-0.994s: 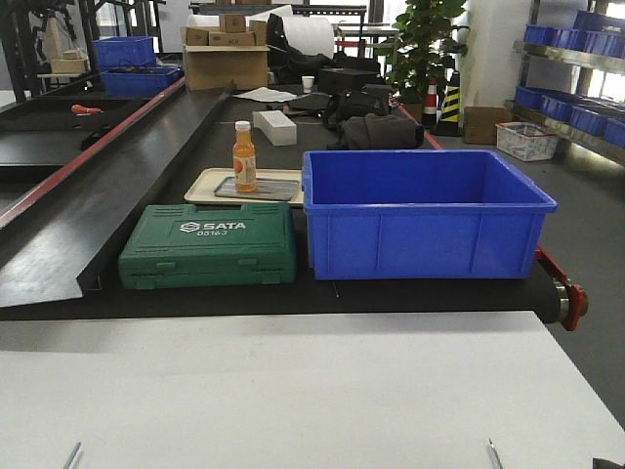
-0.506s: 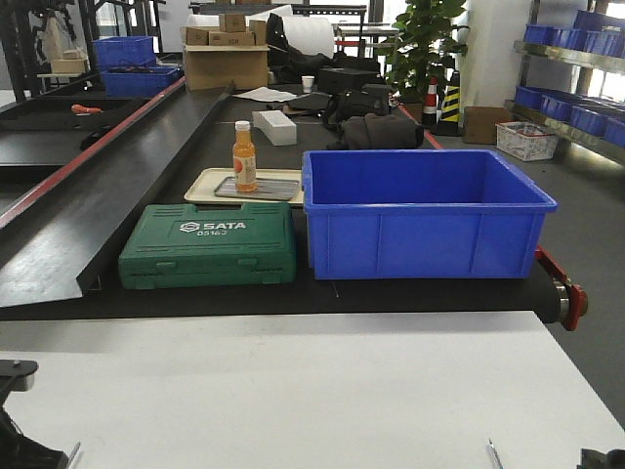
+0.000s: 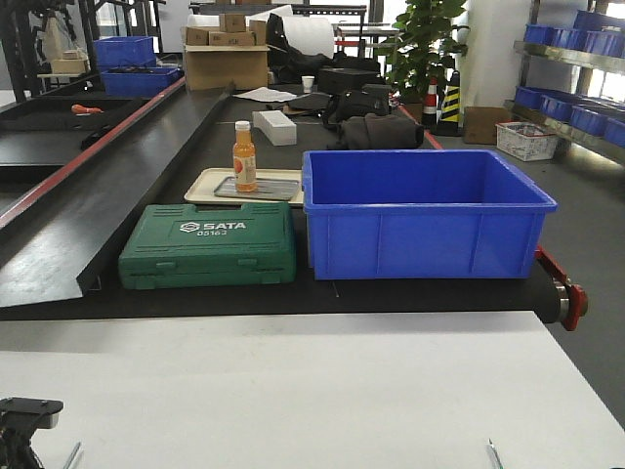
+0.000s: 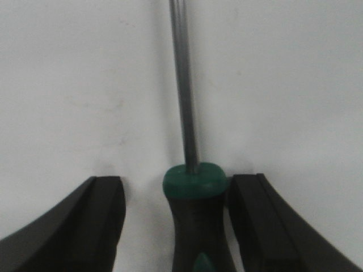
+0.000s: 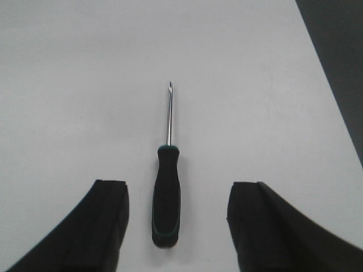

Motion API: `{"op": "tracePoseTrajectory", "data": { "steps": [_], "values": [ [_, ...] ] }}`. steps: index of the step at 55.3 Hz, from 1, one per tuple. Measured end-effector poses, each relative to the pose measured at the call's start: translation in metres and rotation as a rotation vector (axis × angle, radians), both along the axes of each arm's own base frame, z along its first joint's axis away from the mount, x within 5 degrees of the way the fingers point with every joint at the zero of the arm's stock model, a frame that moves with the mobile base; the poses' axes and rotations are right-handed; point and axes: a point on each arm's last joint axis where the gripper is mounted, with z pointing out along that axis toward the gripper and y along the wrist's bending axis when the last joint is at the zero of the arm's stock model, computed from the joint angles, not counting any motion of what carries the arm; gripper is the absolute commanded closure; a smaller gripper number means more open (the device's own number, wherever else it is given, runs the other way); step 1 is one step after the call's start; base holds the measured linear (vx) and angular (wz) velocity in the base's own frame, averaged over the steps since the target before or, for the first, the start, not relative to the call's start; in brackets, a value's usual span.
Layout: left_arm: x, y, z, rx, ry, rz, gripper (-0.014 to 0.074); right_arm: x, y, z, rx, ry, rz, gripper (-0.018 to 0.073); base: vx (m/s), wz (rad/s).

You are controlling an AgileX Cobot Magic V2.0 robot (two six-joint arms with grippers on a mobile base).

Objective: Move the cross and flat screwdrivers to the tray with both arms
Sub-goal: 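Lower both grippers around the green-and-black screwdriver handles and close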

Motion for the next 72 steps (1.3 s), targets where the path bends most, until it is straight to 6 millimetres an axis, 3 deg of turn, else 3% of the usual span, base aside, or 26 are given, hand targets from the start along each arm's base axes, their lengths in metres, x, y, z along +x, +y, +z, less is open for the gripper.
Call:
{"op": "tracePoseTrajectory", "data": {
  "steps": [8,18,28,41,50,72],
  "values": [
    [0.001,0.000,-0.001,0.001,0.000,-0.001,0.0073,0.014,0.000,-0.003,-0.033,0.099,0.029,0.0085,0.00,0.00],
    [0.001,0.000,-0.001,0.001,-0.001,-0.003,0.0073,0.056,0.000,-0.009,-0.058,0.239,0.064,0.0085,0.00,0.00],
    [0.002,0.000,-0.001,-0.005,-0.002,0.001,0.0073,0.101,0.001,-0.036,-0.062,0.399,0.080,0.0085,0.00,0.00],
    [0.002,-0.001,-0.001,-0.011,-0.009,0.008,0.0073,0.150,0.002,-0.070,-0.058,0.476,0.103,0.0085,0.00,0.00],
    [0.002,-0.001,-0.001,-0.011,-0.009,0.009,0.0073,0.164,0.003,-0.092,-0.053,0.527,0.123,0.0085,0.00,0.00],
    [0.002,-0.001,-0.001,-0.012,-0.011,0.009,0.0073,0.167,0.005,-0.132,-0.041,0.636,0.145,0.0085,0.00,0.00]
  ]
}}
